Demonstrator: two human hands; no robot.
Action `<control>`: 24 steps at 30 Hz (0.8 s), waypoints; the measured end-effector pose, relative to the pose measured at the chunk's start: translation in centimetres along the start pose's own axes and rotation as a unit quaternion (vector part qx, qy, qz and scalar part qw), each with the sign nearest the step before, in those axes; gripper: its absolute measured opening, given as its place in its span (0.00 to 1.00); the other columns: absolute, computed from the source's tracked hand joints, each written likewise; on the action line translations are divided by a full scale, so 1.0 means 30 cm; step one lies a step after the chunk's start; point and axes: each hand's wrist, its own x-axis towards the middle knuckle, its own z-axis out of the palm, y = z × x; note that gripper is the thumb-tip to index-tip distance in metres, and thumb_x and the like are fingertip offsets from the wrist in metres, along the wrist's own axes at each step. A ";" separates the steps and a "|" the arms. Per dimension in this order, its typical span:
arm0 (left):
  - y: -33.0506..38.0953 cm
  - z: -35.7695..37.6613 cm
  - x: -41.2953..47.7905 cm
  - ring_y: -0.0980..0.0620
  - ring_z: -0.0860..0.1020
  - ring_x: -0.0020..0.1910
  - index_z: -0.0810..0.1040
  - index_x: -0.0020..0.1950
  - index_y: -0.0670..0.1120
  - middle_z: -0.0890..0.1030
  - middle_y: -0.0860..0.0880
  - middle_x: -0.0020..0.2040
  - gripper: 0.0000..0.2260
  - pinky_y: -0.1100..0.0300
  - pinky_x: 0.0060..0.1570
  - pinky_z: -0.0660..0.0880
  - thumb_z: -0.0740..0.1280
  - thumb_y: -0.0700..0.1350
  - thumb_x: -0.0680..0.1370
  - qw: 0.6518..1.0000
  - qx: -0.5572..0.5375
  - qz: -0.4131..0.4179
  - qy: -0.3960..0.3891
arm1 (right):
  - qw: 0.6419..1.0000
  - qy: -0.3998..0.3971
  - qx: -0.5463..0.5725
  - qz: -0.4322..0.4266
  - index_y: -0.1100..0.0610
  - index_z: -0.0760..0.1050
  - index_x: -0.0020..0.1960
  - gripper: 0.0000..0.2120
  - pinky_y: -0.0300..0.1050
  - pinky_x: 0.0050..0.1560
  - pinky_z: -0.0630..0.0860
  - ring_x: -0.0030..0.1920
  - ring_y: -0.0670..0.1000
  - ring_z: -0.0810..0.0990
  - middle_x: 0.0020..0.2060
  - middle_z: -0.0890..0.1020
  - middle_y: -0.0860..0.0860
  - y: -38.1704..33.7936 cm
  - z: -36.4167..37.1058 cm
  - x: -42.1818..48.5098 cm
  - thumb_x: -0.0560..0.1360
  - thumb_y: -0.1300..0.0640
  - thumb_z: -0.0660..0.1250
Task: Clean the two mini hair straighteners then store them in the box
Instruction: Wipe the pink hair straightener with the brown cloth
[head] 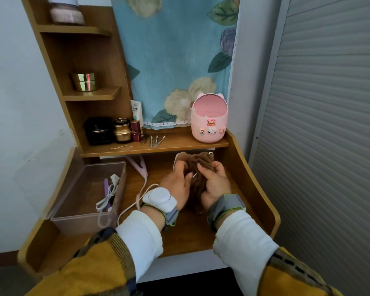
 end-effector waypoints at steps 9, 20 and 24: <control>-0.064 -0.042 0.023 0.45 0.77 0.47 0.76 0.51 0.46 0.80 0.46 0.45 0.14 0.56 0.44 0.68 0.54 0.51 0.82 0.997 0.002 0.054 -0.048 | 0.997 0.082 -0.001 -0.008 0.57 0.73 0.49 0.08 0.48 0.42 0.78 0.45 0.55 0.80 0.45 0.80 0.55 -0.046 0.011 0.018 0.73 0.67 0.67; -0.118 -0.081 0.033 0.47 0.77 0.58 0.80 0.57 0.47 0.79 0.47 0.58 0.16 0.58 0.55 0.71 0.58 0.54 0.80 0.933 0.235 -0.097 -0.255 | 0.985 0.168 -0.029 -0.037 0.51 0.74 0.49 0.08 0.52 0.54 0.77 0.48 0.55 0.80 0.53 0.80 0.54 -0.153 -0.036 0.055 0.74 0.61 0.69; -0.125 -0.033 0.046 0.44 0.71 0.65 0.73 0.65 0.47 0.73 0.45 0.65 0.20 0.56 0.56 0.68 0.60 0.55 0.78 0.913 0.291 -0.089 -0.272 | 0.990 0.116 -0.057 -0.062 0.51 0.74 0.45 0.07 0.51 0.51 0.79 0.46 0.53 0.81 0.46 0.81 0.53 -0.127 -0.021 0.046 0.74 0.63 0.67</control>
